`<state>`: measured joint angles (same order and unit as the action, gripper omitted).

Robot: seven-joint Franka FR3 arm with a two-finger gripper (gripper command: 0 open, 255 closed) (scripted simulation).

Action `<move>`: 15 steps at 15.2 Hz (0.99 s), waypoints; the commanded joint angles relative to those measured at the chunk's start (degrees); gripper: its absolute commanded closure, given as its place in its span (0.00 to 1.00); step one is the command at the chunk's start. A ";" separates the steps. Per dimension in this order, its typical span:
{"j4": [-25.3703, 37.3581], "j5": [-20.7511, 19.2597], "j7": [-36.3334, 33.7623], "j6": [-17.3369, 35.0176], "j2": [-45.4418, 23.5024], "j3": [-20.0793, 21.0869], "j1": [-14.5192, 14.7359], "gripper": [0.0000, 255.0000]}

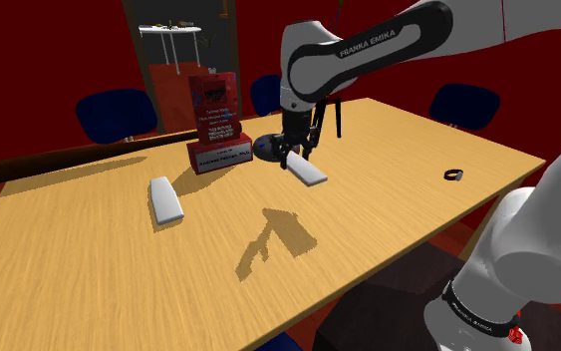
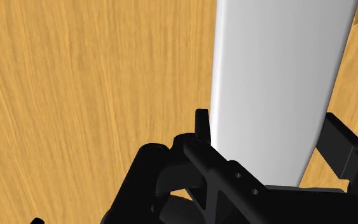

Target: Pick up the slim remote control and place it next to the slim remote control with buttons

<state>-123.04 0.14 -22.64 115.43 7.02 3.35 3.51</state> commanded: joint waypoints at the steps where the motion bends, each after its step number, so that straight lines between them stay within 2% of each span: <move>1: 1.39 0.16 -3.16 0.17 -1.54 1.77 1.40 1.00; 8: 9.47 -0.52 -12.57 -1.20 -8.33 6.57 5.69 1.00; 15: 21.03 -2.78 -21.62 -3.94 -17.43 10.18 10.50 1.00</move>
<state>-103.94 -2.23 -42.79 111.92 -8.89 13.03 13.20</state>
